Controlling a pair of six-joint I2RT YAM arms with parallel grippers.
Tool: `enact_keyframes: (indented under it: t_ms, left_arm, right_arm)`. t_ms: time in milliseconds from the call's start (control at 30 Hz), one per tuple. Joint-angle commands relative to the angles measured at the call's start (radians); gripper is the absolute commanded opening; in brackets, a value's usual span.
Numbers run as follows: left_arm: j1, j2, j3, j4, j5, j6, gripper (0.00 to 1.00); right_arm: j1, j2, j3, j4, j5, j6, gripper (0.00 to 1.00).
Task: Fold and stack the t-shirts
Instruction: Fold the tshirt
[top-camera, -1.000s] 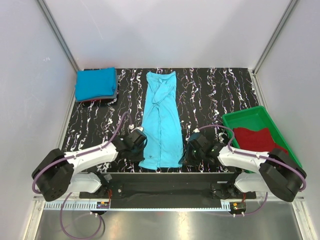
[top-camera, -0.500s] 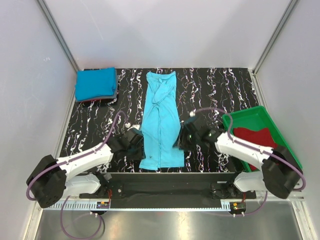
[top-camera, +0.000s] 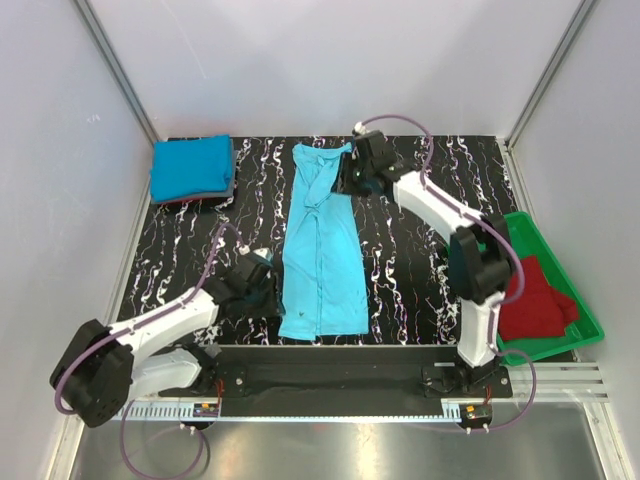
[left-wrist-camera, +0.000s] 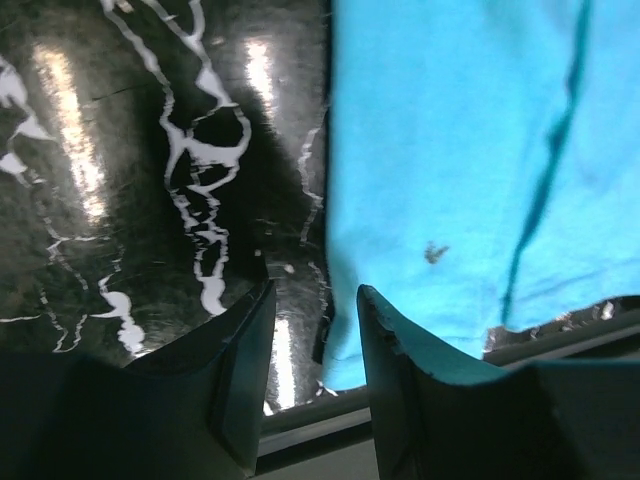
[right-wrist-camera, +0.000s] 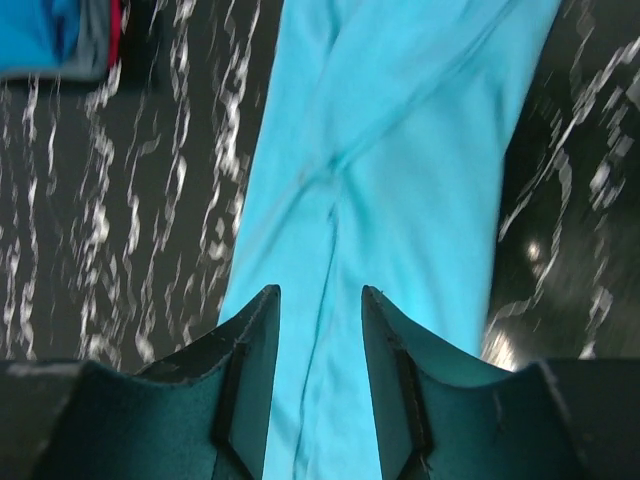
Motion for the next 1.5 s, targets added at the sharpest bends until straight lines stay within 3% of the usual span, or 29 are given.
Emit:
enact_keyframes:
  t_ms: [0,133,233,600,833,933,1167,1400,1467]
  left_arm:
    - [-0.016,-0.083,0.028,0.069,0.059,0.059,0.42]
    - [-0.067,-0.206,0.057,0.160,0.069,0.074,0.39]
    - [-0.101,-0.189,0.074,0.255,0.114,0.067,0.34]
    - [-0.312,0.194,0.168,0.558,0.073,0.079,0.31]
    - [-0.349,0.426,0.310,0.577,0.056,0.111,0.30]
    - [-0.355,0.461,0.323,0.578,0.042,0.116,0.30]
    - [-0.365,0.527,0.295,0.583,0.041,0.106,0.29]
    - [-0.368,0.487,0.194,0.580,0.016,0.077,0.28]
    - [-0.368,0.469,0.165,0.578,0.013,0.071,0.28]
  right_arm:
    - [-0.105,0.158,0.182,-0.024,-0.027,-0.088,0.45]
    - [-0.160,0.315,0.413,-0.044,-0.050,-0.107,0.43]
    - [-0.196,0.428,0.533,-0.047,-0.049,-0.111,0.42]
    - [-0.262,0.824,1.002,-0.044,-0.156,-0.065,0.37]
    - [-0.297,0.938,1.066,0.075,-0.271,-0.010,0.41]
    - [-0.309,0.976,1.084,0.141,-0.352,0.063,0.41]
    - [-0.309,1.035,1.104,0.217,-0.362,0.211,0.40]
    - [-0.309,1.071,1.132,0.258,-0.345,0.301,0.26]
    - [-0.309,1.073,1.135,0.266,-0.331,0.304,0.03]
